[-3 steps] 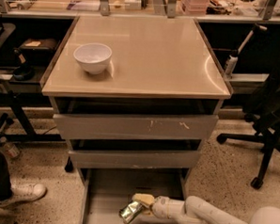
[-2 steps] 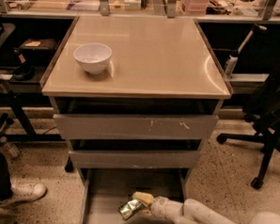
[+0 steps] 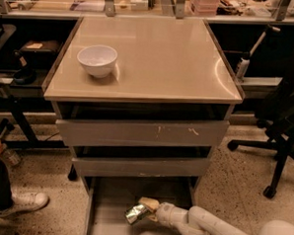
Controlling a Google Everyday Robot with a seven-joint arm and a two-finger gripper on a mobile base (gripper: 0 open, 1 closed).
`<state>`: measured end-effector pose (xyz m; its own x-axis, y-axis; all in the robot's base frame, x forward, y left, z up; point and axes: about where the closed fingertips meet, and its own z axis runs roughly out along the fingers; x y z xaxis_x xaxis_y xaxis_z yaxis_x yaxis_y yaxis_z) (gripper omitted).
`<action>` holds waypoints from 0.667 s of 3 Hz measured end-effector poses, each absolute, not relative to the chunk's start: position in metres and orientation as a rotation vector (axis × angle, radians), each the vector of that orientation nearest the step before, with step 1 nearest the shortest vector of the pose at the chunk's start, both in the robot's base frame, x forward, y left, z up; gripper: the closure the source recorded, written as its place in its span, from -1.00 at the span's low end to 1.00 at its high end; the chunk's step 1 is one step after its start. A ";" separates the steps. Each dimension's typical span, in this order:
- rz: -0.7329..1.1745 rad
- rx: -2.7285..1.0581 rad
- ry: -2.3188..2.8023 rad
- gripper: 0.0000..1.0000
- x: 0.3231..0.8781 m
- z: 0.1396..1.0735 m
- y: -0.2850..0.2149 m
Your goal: Place green can into bottom drawer
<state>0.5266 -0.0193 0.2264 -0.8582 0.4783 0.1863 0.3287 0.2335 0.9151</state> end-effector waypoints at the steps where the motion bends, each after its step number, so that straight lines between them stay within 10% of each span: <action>1: 1.629 0.824 2.350 1.00 0.538 0.215 -0.024; 2: 1.606 0.905 2.318 1.00 0.546 0.196 -0.030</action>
Offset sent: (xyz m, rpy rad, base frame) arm 0.0282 -0.0246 -0.0537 -0.0408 0.0545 -0.1819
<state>0.5456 -0.0304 0.1964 -0.7986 0.5716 0.1885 0.3773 0.2314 0.8967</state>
